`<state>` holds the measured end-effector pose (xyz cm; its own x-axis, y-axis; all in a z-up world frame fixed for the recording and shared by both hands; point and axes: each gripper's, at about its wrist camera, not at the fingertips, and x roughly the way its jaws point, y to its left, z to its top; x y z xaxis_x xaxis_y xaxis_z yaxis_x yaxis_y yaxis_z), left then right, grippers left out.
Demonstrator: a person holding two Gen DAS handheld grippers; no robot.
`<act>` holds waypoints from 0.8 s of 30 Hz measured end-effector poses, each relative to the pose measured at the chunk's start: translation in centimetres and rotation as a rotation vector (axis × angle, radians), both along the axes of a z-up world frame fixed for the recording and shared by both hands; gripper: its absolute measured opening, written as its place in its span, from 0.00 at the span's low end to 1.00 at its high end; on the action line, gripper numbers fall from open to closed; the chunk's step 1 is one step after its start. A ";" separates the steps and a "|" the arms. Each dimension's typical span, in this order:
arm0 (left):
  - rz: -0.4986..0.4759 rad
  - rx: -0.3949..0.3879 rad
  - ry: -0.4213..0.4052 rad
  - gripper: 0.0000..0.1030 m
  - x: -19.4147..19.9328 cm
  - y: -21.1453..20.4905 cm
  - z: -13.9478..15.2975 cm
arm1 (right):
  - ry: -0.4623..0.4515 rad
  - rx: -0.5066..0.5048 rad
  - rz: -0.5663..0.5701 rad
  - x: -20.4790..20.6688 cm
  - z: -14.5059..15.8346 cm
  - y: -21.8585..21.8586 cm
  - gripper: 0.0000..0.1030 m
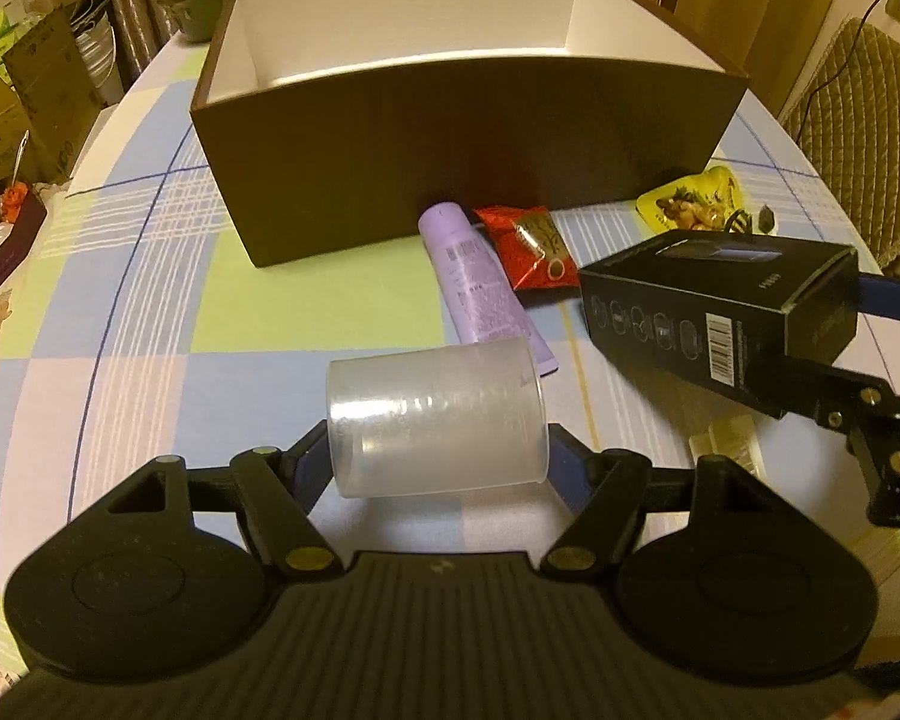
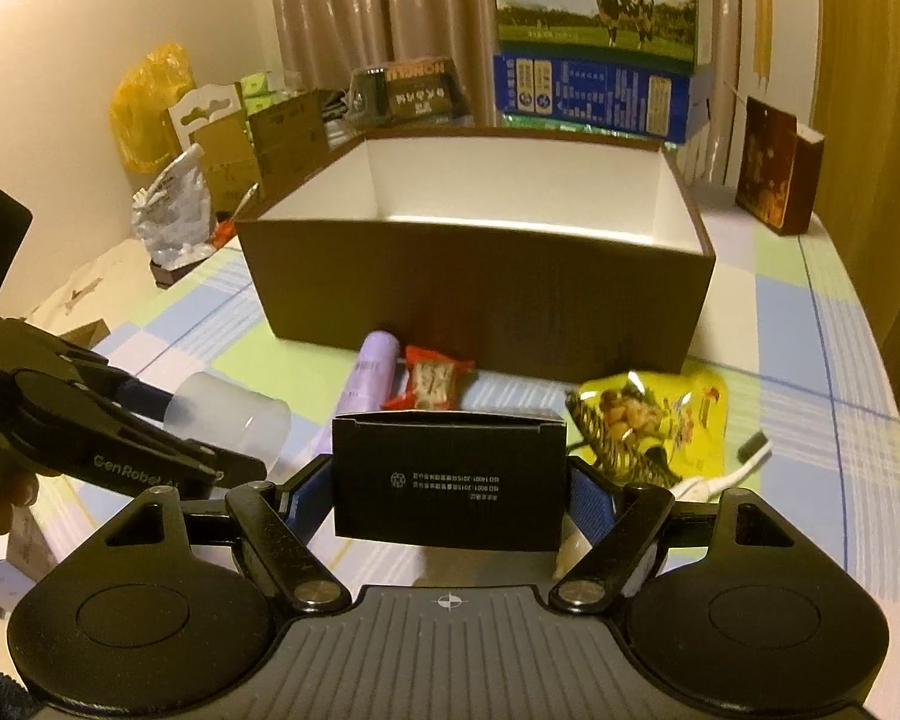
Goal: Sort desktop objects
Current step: 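Lift and carry the cup and shaver box over the brown box with both tools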
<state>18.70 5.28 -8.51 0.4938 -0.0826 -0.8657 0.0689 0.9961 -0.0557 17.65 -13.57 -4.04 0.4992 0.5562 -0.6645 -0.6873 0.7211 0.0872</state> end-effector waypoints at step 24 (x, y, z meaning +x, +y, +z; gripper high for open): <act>0.019 0.010 -0.064 0.67 0.9 1.1 2.8 | -0.068 0.049 0.022 2.3 3.6 1.0 0.73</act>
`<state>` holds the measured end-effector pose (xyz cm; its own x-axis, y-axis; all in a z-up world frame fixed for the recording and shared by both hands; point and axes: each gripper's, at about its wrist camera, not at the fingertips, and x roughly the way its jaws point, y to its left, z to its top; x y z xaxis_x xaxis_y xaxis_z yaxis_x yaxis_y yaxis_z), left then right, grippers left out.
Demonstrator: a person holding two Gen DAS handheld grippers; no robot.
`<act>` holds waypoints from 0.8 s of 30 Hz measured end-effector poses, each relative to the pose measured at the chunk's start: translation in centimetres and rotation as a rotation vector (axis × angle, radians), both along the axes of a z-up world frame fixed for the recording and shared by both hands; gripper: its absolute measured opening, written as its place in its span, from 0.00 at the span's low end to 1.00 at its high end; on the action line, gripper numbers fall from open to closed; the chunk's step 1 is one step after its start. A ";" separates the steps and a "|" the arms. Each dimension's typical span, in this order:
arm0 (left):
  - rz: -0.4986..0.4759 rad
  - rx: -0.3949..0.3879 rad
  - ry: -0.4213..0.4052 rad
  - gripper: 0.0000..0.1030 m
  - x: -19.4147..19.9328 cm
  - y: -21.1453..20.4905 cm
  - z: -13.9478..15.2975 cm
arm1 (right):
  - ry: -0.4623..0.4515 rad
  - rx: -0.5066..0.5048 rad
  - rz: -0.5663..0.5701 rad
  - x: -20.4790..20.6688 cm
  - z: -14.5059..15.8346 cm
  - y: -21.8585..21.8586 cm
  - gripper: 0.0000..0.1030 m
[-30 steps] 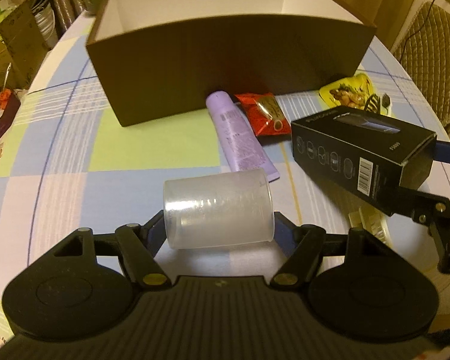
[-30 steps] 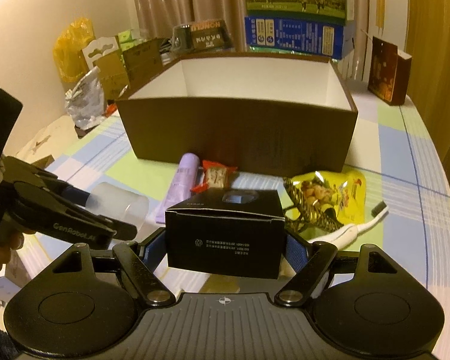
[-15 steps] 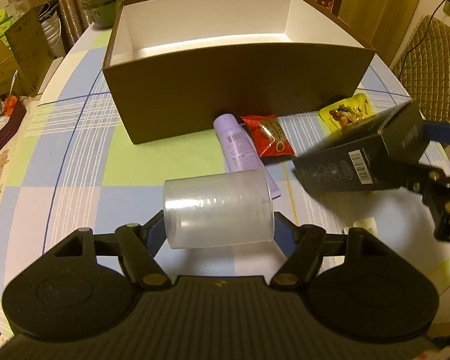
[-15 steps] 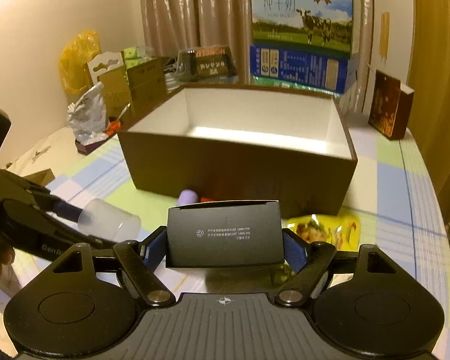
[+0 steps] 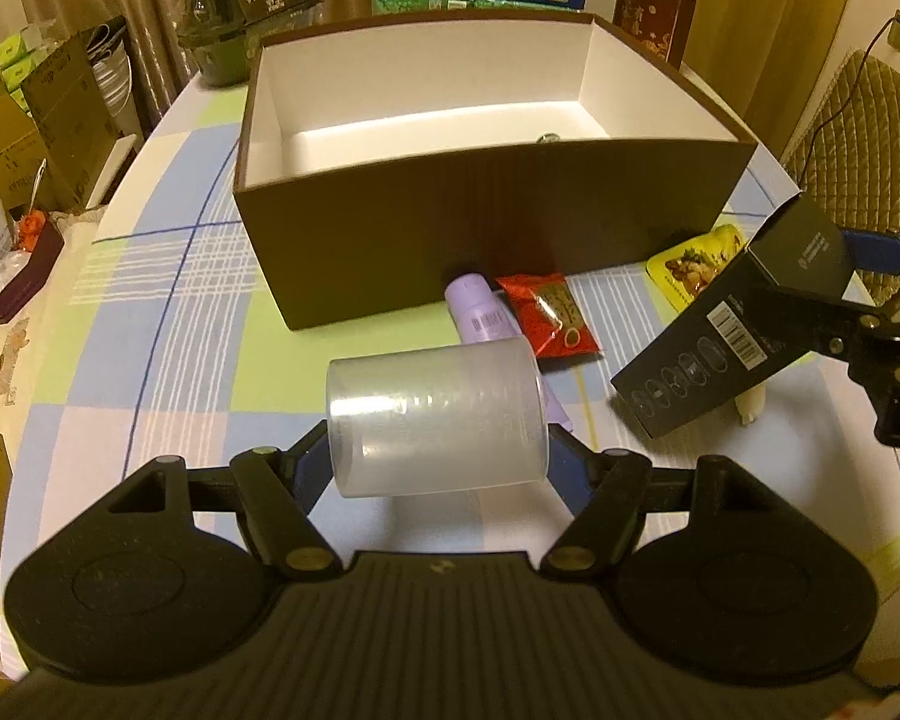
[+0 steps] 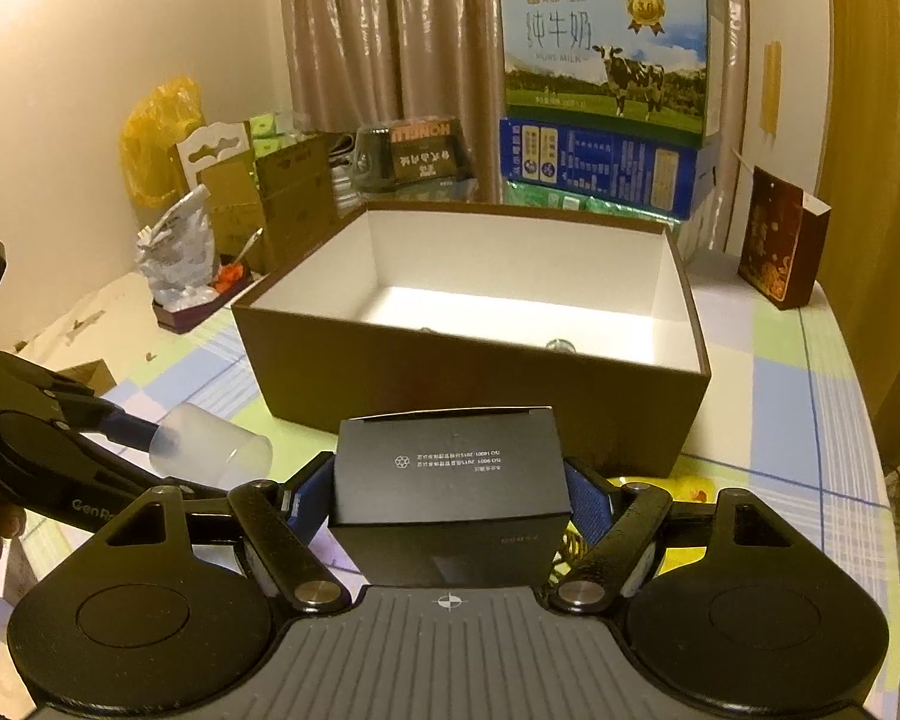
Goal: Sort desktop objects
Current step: 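Lift and carry the cup and shaver box over the brown box with both tools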
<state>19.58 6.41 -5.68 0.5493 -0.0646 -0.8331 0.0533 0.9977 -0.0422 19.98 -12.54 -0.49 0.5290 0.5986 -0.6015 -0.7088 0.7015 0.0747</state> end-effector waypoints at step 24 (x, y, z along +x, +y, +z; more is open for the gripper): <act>-0.040 0.005 -0.197 0.68 3.8 1.4 7.5 | -0.061 0.123 -0.021 5.5 9.2 0.3 0.73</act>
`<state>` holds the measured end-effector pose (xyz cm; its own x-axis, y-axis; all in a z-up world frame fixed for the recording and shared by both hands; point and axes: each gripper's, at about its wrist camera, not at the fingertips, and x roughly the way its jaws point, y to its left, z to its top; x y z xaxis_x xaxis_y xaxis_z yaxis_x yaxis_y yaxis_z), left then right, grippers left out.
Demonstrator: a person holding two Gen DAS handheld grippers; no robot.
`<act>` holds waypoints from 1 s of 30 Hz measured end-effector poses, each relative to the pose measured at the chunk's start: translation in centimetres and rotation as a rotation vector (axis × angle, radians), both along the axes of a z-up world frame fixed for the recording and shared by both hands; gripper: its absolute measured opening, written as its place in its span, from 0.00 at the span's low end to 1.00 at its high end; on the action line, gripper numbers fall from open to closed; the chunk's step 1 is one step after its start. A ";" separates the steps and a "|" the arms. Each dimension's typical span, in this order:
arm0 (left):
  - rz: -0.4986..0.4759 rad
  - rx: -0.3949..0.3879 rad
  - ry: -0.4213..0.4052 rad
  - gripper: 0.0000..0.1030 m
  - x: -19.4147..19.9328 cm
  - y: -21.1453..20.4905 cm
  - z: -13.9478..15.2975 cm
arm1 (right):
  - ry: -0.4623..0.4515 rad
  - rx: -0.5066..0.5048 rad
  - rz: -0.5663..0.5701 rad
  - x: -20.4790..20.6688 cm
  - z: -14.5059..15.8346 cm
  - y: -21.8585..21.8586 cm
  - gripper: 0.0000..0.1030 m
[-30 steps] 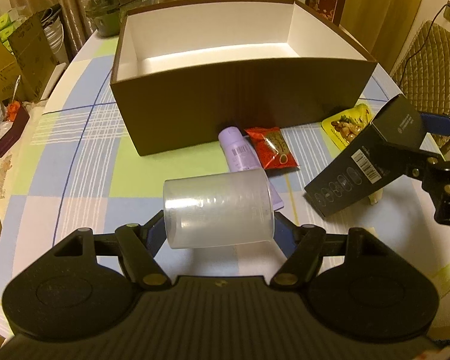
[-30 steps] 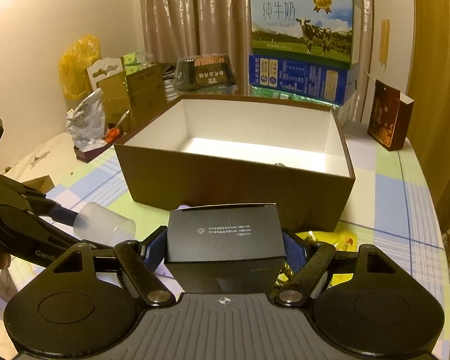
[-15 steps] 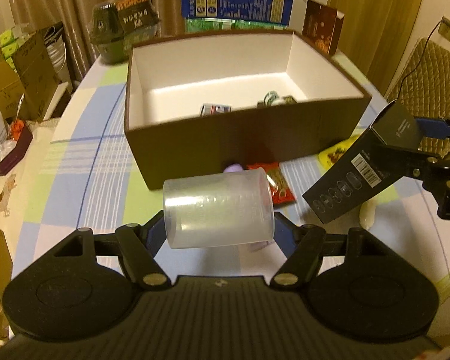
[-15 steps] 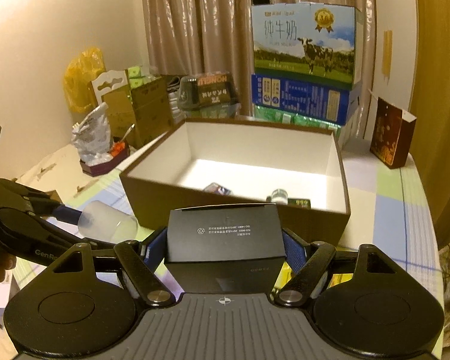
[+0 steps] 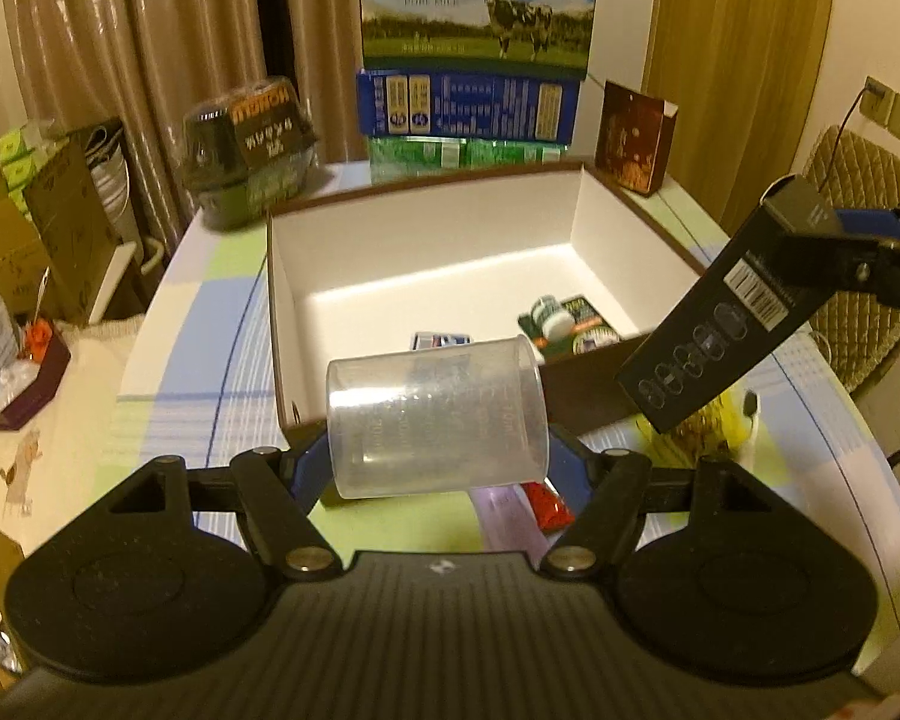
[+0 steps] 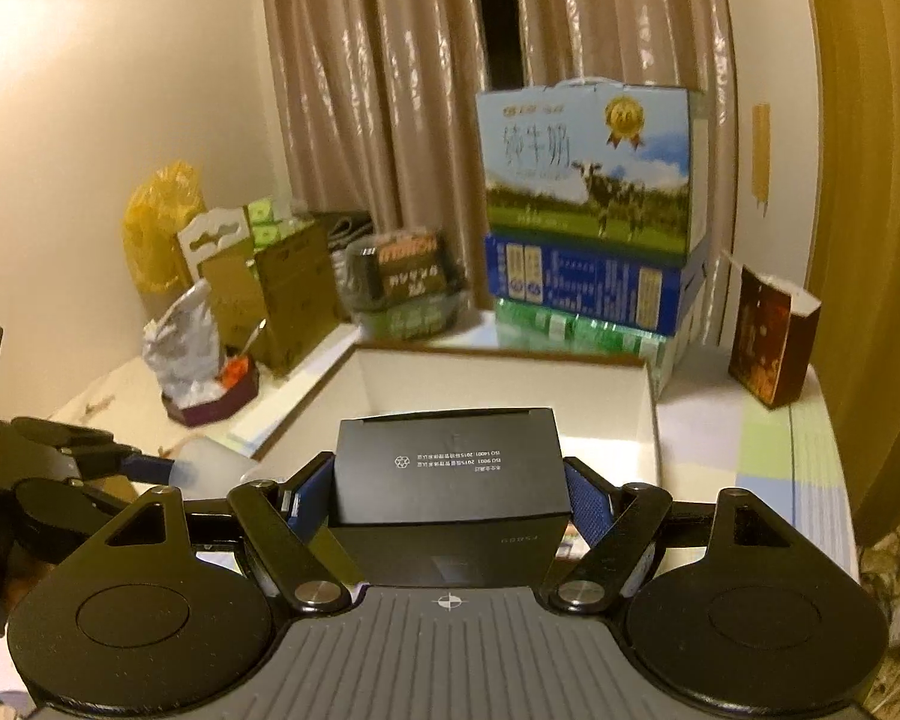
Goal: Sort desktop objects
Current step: 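Lift and carry the cup and shaver box over the brown box with both tools, then lower the cup with the left tool while the right tool sets the shaver box upright, releasing both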
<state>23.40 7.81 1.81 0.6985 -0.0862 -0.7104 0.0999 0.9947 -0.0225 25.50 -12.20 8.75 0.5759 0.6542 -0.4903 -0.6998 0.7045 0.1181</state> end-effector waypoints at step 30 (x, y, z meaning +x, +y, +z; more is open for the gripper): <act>0.003 0.055 0.151 0.68 16.3 2.0 -5.7 | 0.138 -0.087 -0.134 13.6 -5.9 5.3 0.73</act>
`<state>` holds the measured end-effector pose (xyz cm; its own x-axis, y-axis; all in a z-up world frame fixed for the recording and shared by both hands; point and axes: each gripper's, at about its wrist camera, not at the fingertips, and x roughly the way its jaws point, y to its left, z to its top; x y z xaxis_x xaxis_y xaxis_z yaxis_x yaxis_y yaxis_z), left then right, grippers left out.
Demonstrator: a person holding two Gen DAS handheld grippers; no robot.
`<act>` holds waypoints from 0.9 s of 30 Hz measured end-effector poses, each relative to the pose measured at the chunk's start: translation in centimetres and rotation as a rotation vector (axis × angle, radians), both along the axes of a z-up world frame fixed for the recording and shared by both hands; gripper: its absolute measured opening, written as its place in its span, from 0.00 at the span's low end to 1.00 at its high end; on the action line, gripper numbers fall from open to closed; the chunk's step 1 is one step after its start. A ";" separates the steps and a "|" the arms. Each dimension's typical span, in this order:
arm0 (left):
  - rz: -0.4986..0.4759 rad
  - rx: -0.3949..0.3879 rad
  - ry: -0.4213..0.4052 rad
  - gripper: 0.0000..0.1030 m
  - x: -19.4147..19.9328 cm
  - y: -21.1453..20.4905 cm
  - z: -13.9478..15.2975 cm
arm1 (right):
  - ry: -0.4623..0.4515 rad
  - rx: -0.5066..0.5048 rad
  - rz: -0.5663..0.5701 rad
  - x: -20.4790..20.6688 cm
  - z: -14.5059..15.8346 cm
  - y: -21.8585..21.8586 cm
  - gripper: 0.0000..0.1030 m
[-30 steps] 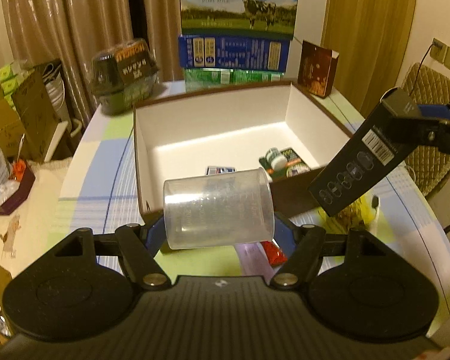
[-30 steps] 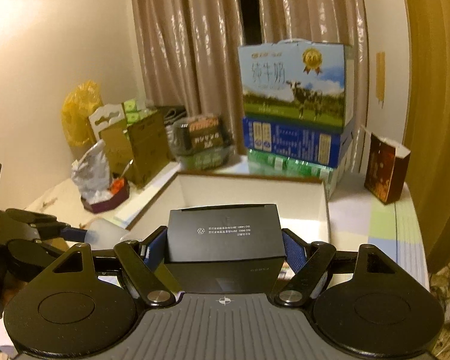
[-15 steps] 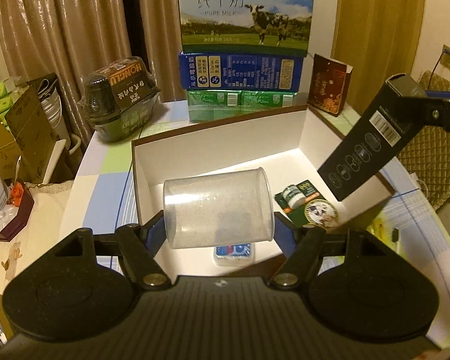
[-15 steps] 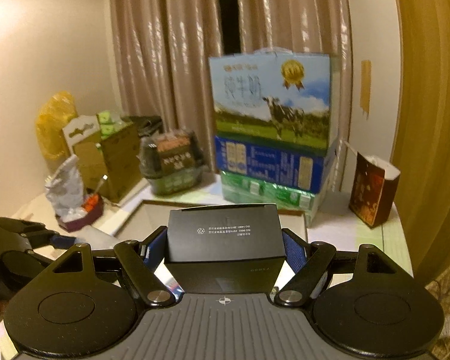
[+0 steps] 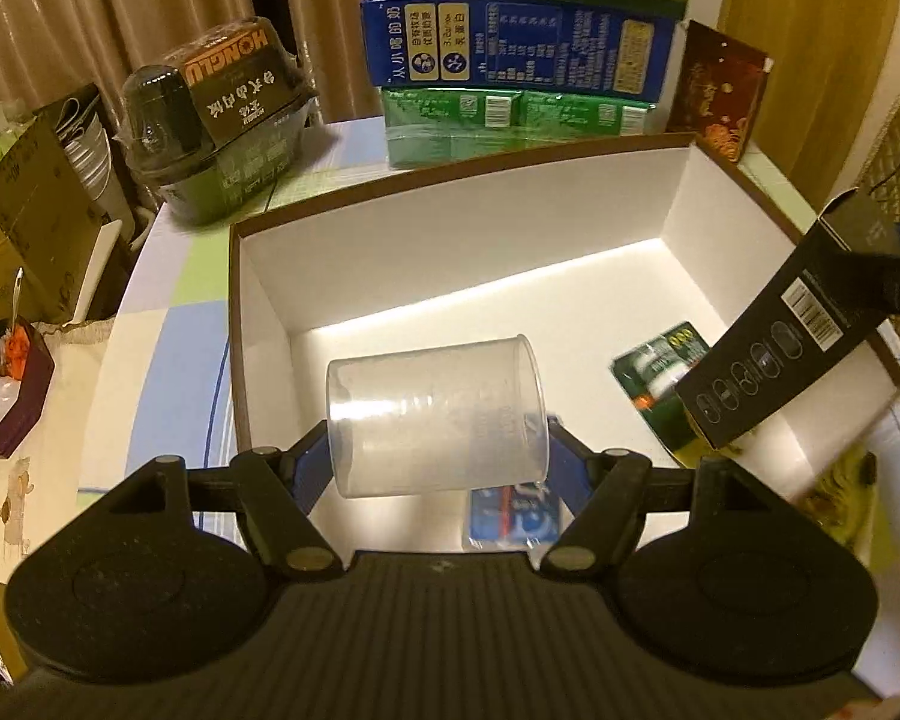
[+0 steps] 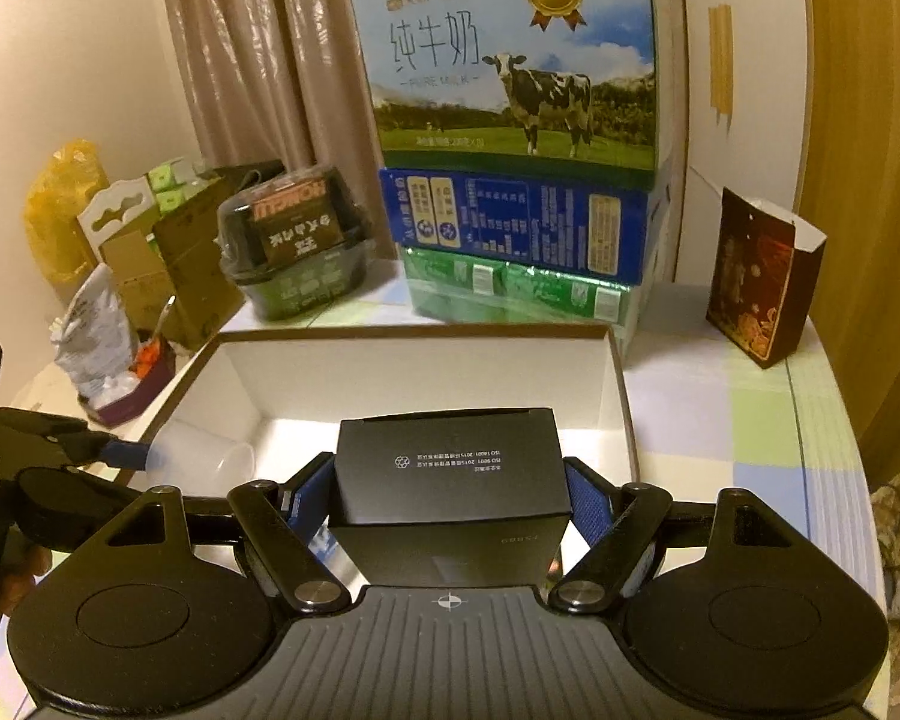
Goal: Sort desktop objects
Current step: 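Lower the cup with the left tool while the right tool sets the shaver box upright, releasing both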
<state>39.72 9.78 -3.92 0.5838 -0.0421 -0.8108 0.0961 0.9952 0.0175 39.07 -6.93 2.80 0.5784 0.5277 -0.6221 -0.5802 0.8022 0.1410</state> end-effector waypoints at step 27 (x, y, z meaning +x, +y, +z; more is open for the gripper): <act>0.037 0.006 0.070 0.72 10.7 0.2 -5.1 | -0.005 -0.050 -0.099 9.6 -4.4 3.6 0.74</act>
